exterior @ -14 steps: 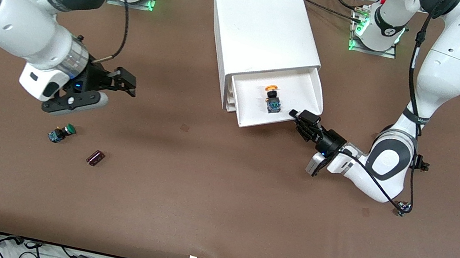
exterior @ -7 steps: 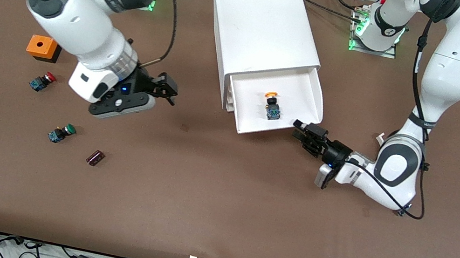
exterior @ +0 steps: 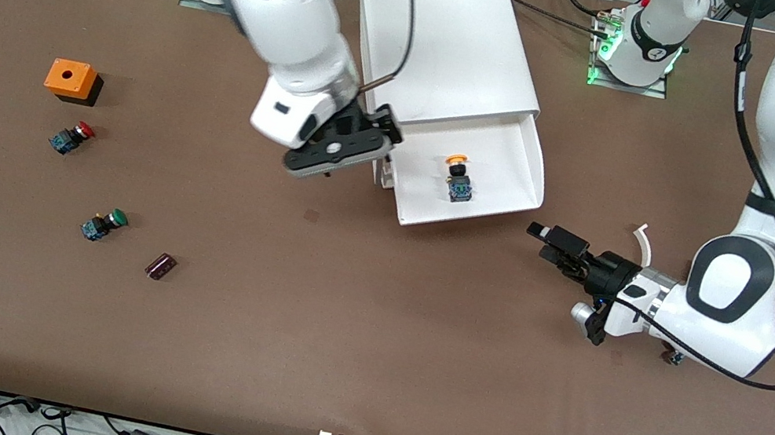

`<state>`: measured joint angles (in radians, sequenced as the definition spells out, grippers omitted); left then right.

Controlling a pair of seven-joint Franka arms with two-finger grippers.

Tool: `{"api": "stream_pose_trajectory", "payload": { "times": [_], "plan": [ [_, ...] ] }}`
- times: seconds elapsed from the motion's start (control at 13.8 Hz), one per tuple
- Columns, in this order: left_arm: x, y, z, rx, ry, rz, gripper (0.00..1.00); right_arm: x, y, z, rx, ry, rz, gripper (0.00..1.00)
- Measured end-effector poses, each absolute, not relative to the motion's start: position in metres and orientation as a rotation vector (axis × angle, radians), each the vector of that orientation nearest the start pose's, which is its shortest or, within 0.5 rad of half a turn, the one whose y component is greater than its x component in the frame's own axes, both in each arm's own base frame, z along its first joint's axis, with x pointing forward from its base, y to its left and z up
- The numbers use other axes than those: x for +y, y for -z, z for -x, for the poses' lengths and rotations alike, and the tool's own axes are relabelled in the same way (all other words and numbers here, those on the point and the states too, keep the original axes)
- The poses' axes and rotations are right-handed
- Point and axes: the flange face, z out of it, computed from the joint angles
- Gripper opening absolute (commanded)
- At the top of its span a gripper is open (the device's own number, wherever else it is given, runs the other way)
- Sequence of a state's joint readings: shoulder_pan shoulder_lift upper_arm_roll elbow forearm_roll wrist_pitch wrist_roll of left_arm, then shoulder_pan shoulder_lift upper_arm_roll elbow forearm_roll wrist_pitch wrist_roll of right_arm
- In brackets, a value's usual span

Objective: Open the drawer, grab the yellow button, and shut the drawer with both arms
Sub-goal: 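Lower the right gripper onto the yellow-based button while the left gripper withdraws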

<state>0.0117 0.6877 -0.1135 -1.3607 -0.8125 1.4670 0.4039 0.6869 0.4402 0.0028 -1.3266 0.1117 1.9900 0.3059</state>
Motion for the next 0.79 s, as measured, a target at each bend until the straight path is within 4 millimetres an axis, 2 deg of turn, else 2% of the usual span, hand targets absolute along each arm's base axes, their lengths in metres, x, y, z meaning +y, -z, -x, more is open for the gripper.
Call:
{"api": "stream_pose_trajectory", "payload": {
  "times": [0.29, 0.43, 0.58, 0.79],
  "plan": [
    [-0.124, -0.357, -0.658, -0.236, 0.604, -2.349, 1.00, 0.524, -0.477, -0.529, -0.473, 0.268, 2.913, 1.00],
    [-0.124, -0.384, -0.652, -0.171, 0.635, -2.532, 1.00, 0.548, -0.457, -0.523, -0.471, 0.293, 2.909, 1.00],
    [-0.123, -0.413, -0.648, -0.138, 0.614, -2.732, 1.00, 0.571, -0.440, -0.509, -0.476, 0.335, 2.928, 1.00],
    [-0.129, -0.439, -0.649, -0.200, 0.546, -2.984, 1.00, 0.596, -0.422, -0.488, -0.480, 0.348, 2.946, 1.00]
  ]
}}
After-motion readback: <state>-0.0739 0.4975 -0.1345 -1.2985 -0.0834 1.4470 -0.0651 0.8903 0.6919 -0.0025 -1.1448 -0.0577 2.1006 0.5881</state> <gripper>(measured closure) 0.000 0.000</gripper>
